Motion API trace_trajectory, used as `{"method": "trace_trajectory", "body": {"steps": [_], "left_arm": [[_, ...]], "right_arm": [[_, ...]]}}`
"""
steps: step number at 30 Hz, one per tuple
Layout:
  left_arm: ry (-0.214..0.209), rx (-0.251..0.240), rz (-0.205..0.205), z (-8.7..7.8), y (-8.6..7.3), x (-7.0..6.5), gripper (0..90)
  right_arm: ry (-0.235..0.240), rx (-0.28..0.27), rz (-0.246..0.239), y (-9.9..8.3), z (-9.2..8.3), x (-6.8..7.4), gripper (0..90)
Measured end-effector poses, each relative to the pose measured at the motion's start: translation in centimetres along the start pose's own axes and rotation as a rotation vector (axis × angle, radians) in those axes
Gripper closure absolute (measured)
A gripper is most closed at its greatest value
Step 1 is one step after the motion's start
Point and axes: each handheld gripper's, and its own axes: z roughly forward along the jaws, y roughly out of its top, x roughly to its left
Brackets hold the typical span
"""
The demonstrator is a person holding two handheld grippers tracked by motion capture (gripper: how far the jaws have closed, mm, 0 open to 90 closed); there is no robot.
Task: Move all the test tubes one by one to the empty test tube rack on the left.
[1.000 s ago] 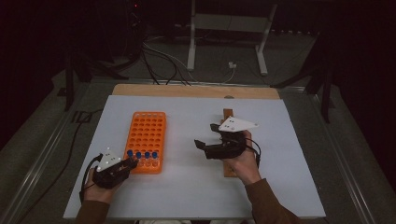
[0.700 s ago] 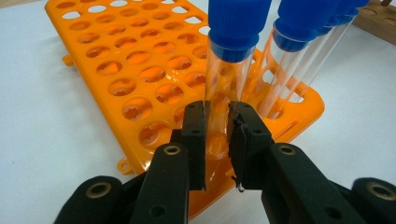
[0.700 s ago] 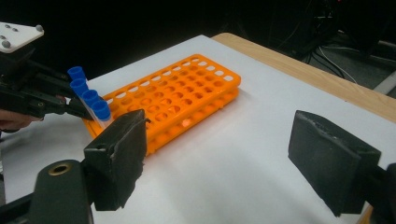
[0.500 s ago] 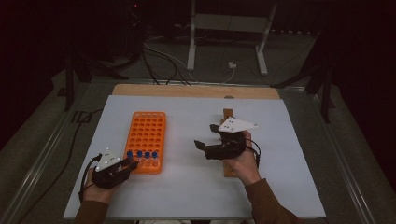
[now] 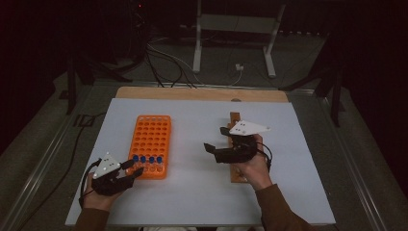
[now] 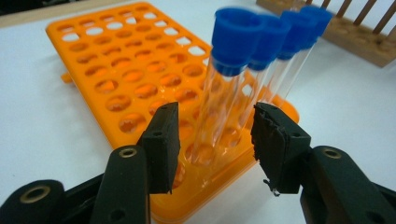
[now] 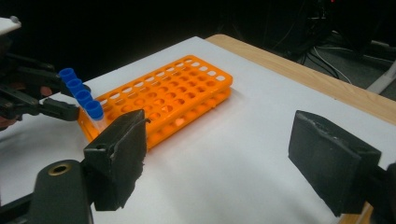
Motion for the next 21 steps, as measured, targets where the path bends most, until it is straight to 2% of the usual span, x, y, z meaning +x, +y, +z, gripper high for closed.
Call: {"method": "trace_trajectory", "body": {"steps": [7,9,11,14,16,21], "left_arm": [[0.005,-0.017,0.007,-0.07,0.33,0.15,56.9],[0.011,-0.016,0.010,0.02,0.34,0.18,60.8],[0.020,-0.010,0.016,0.08,0.35,0.24,62.7],[0.042,0.001,0.022,0.17,0.36,0.27,72.0],[0.036,0.006,0.024,0.24,0.32,0.26,76.3],[0.046,0.034,0.051,0.42,0.33,-0.14,77.7]], "right_arm": [[-0.002,0.000,0.002,-0.11,-0.09,-0.18,19.8],[-0.002,-0.002,0.001,-0.10,-0.09,-0.17,19.8],[0.001,-0.003,0.003,-0.09,-0.08,-0.17,19.8],[0.001,-0.003,0.003,-0.09,-0.03,-0.10,19.8],[0.002,-0.004,0.002,-0.10,-0.02,-0.10,19.8],[0.001,-0.005,0.001,-0.10,-0.04,-0.10,19.9]]}}
